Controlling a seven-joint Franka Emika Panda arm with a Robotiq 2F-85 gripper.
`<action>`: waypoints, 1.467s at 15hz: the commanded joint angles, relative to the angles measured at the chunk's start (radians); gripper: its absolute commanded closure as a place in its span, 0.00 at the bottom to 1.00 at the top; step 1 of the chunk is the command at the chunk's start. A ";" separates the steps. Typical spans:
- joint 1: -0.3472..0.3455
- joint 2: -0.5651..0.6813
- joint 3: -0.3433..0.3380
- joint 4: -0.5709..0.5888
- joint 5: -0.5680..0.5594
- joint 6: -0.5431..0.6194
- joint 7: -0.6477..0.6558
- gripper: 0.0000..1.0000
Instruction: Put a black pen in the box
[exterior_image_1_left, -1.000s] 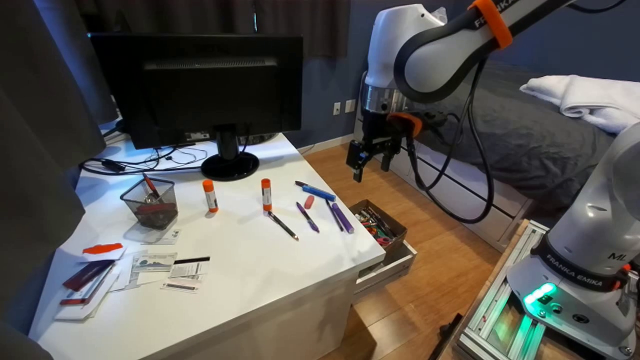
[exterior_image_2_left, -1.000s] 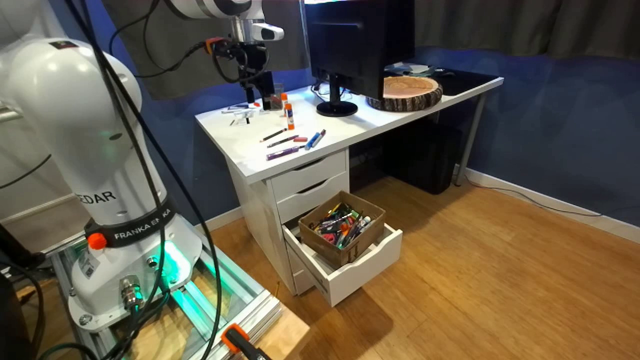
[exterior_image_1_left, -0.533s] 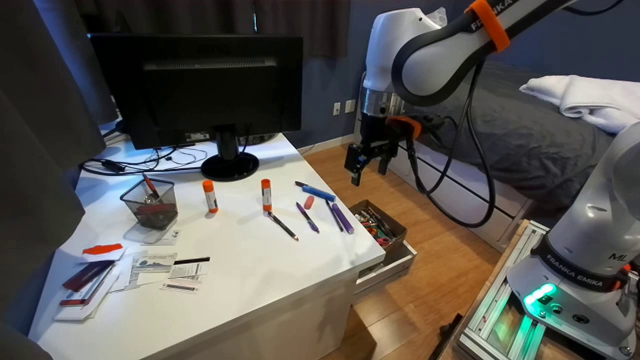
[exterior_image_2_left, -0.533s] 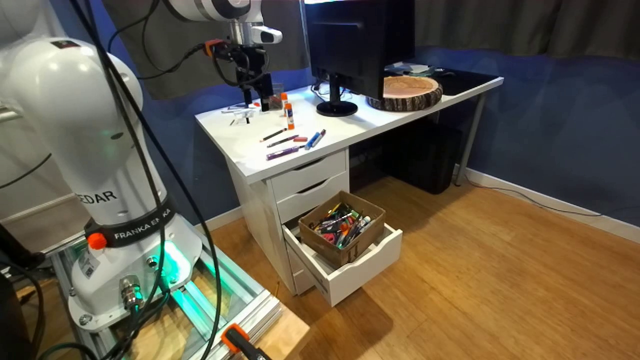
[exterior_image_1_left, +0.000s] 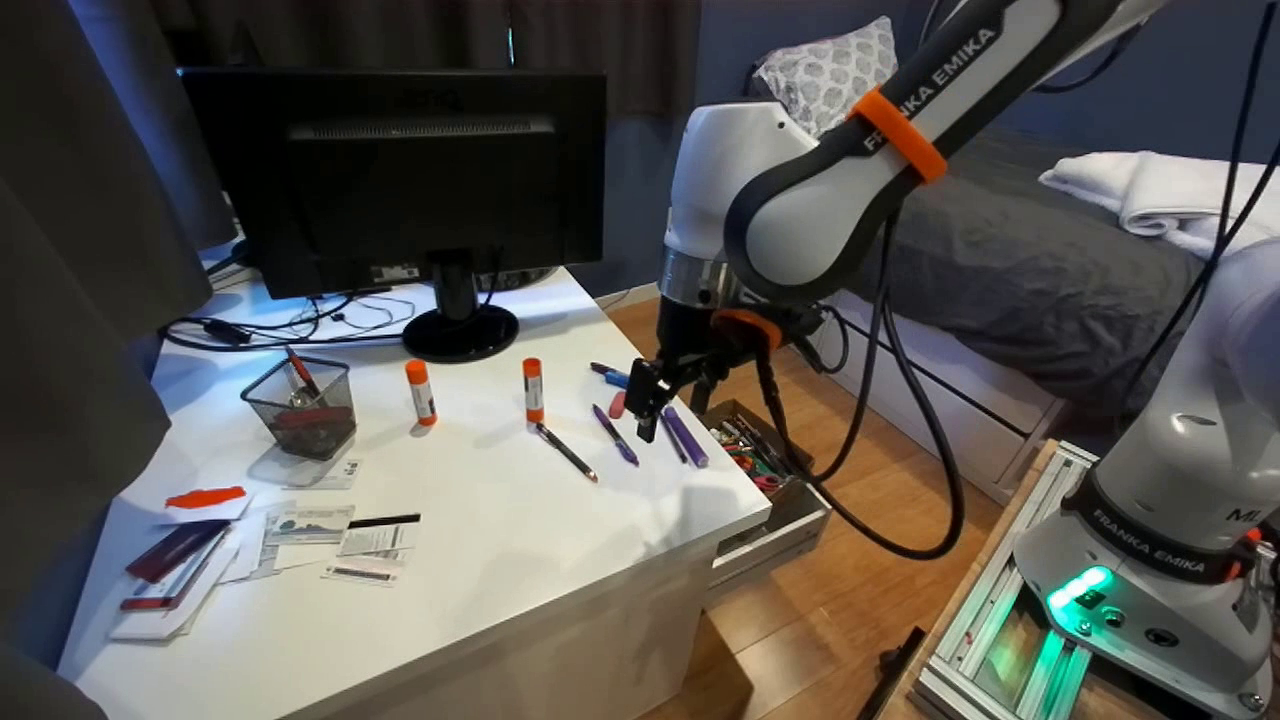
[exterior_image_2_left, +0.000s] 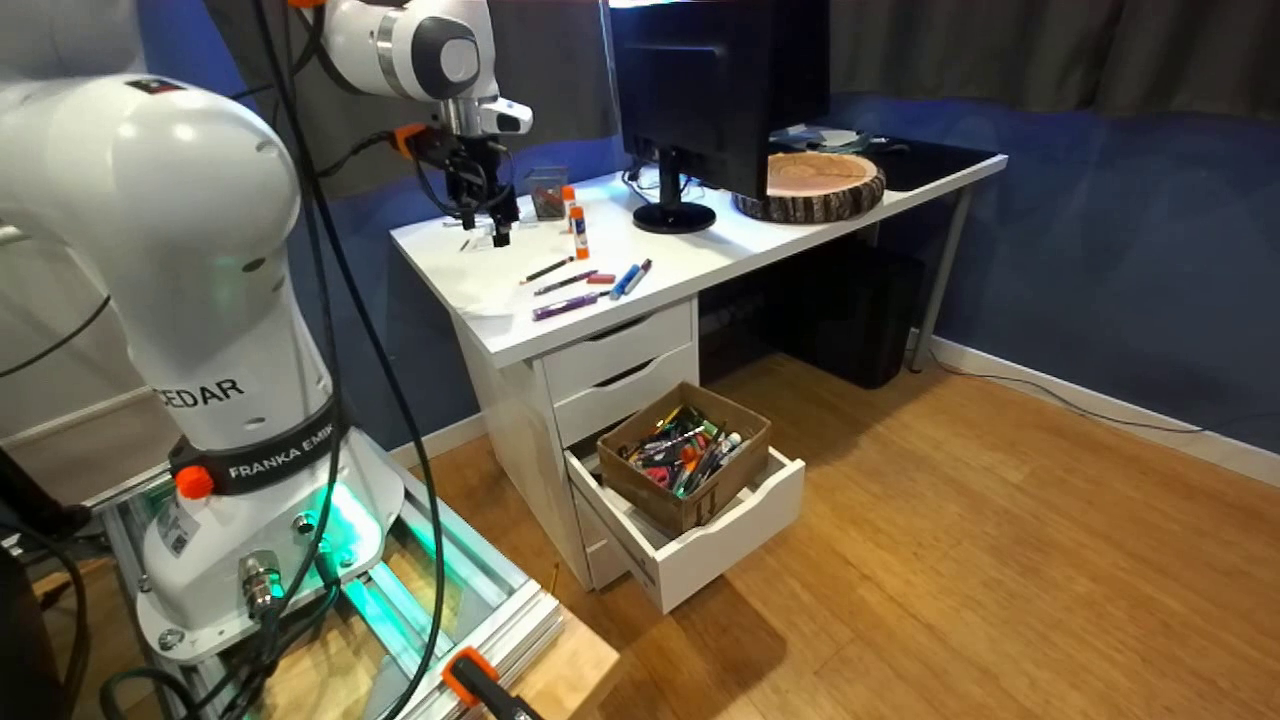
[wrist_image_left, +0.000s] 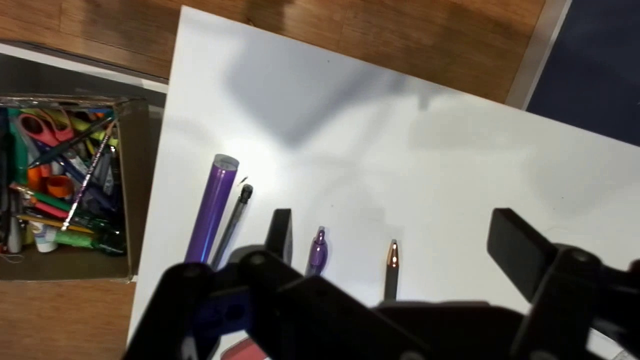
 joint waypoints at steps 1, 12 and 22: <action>0.021 0.128 -0.020 0.101 -0.053 0.038 0.042 0.00; 0.156 0.320 -0.179 0.252 -0.259 0.144 0.258 0.00; 0.221 0.404 -0.232 0.293 -0.222 0.183 0.261 0.00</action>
